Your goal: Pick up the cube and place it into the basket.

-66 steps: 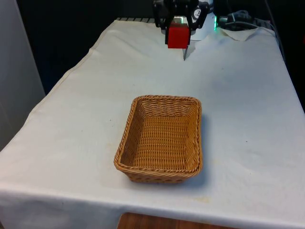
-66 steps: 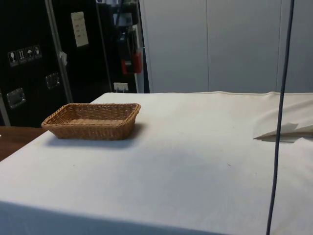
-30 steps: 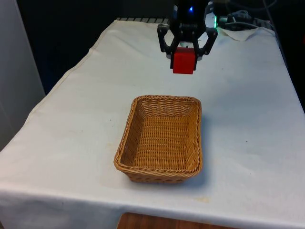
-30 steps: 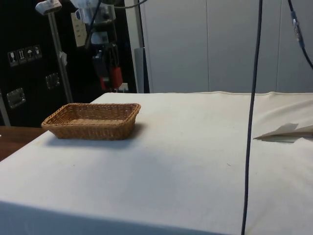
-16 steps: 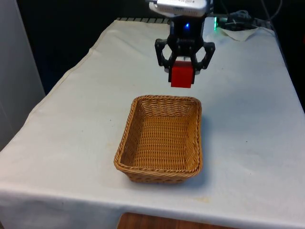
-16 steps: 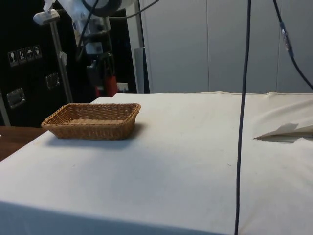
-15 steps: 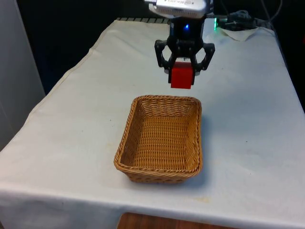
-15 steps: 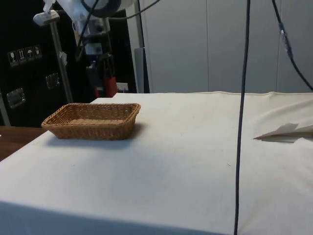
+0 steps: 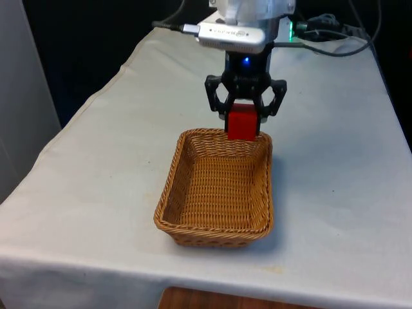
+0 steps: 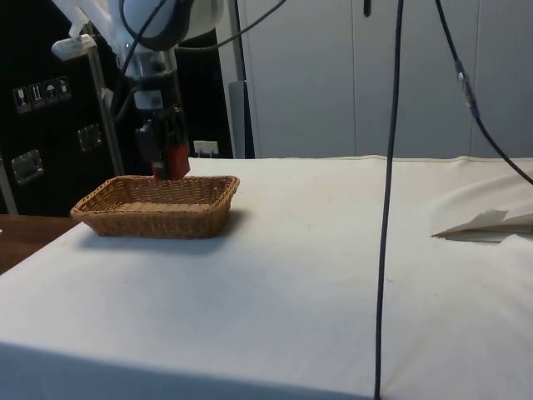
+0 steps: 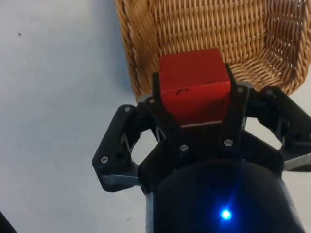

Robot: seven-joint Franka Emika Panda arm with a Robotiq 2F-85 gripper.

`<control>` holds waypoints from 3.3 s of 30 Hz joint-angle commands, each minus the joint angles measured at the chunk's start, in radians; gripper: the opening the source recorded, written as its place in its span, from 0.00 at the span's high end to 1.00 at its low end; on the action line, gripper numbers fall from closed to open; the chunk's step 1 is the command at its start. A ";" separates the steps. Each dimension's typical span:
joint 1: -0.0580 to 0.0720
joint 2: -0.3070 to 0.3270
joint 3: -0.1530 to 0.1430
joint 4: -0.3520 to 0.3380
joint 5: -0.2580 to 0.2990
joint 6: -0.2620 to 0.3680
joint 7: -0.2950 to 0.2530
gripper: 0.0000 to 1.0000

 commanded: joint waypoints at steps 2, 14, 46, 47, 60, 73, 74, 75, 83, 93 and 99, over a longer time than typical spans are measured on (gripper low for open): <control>-0.010 0.013 0.002 0.011 0.016 0.003 -0.008 0.99; -0.026 0.065 -0.018 0.052 0.045 0.005 -0.026 0.99; -0.022 0.203 -0.039 0.167 0.066 0.025 0.021 0.99; -0.025 0.211 -0.037 0.175 0.071 0.028 0.025 0.99; -0.024 0.243 -0.038 0.190 0.069 0.048 0.048 0.99; -0.023 0.246 -0.039 0.191 0.068 0.047 0.049 0.03; -0.023 0.246 -0.039 0.191 0.068 0.047 0.049 0.00; -0.023 0.246 -0.039 0.191 0.068 0.047 0.049 0.00; -0.022 0.230 -0.043 0.191 0.066 0.034 0.048 0.00; -0.020 0.194 -0.053 0.202 0.065 -0.010 0.048 0.00; -0.019 0.180 -0.055 0.204 0.064 -0.024 0.048 0.00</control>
